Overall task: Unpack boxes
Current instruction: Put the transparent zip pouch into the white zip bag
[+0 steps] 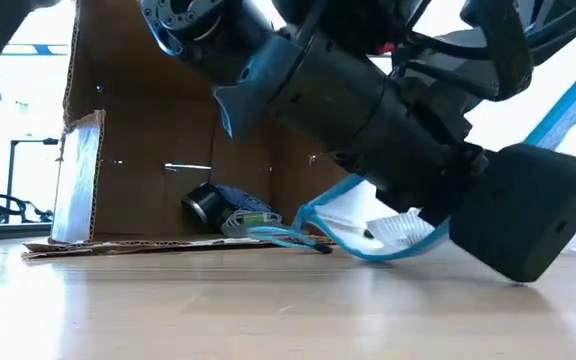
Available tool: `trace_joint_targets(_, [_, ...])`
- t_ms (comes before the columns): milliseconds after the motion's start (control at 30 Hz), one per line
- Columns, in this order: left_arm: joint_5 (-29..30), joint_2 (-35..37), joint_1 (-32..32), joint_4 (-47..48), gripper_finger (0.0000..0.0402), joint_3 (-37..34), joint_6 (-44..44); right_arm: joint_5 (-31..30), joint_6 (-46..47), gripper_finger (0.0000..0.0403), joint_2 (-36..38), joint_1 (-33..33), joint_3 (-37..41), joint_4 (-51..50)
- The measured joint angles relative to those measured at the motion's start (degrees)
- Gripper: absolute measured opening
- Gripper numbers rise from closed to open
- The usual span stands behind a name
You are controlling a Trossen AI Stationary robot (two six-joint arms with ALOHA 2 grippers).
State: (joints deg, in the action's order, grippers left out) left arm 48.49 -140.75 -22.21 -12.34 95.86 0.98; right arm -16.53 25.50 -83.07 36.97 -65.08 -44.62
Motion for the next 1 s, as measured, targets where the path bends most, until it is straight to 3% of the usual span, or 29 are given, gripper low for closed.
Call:
trace_joint_targets(133, [0.2,0.2,-0.7,3.7,0.0054,2.0,-1.5,0.3,0.0,0.0,0.0,0.0,0.1,0.0])
trace_joint_targets(267, [0.7,2.2,-2.5,13.3,0.0106,5.3,-0.7,0.2,0.0,0.0,0.0,0.0,0.4,0.2])
trace_joint_targets(467, [1.5,4.9,-5.3,33.0,0.0164,9.2,5.8,0.2,0.5,0.0,0.0,0.0,1.2,0.0])
trace_joint_targets(567, [1.5,5.8,-6.1,36.1,0.0178,9.4,11.5,0.2,0.9,0.0,0.0,0.0,1.9,0.2])
trace_joint_targets(800, [1.7,5.0,-4.9,37.5,0.0156,7.7,32.5,0.1,3.9,0.0,0.0,0.0,2.8,1.3])
trace_joint_targets(1000, [2.4,4.3,-4.8,37.3,0.0089,7.3,38.0,0.0,6.0,0.0,0.0,-0.2,2.9,1.8])
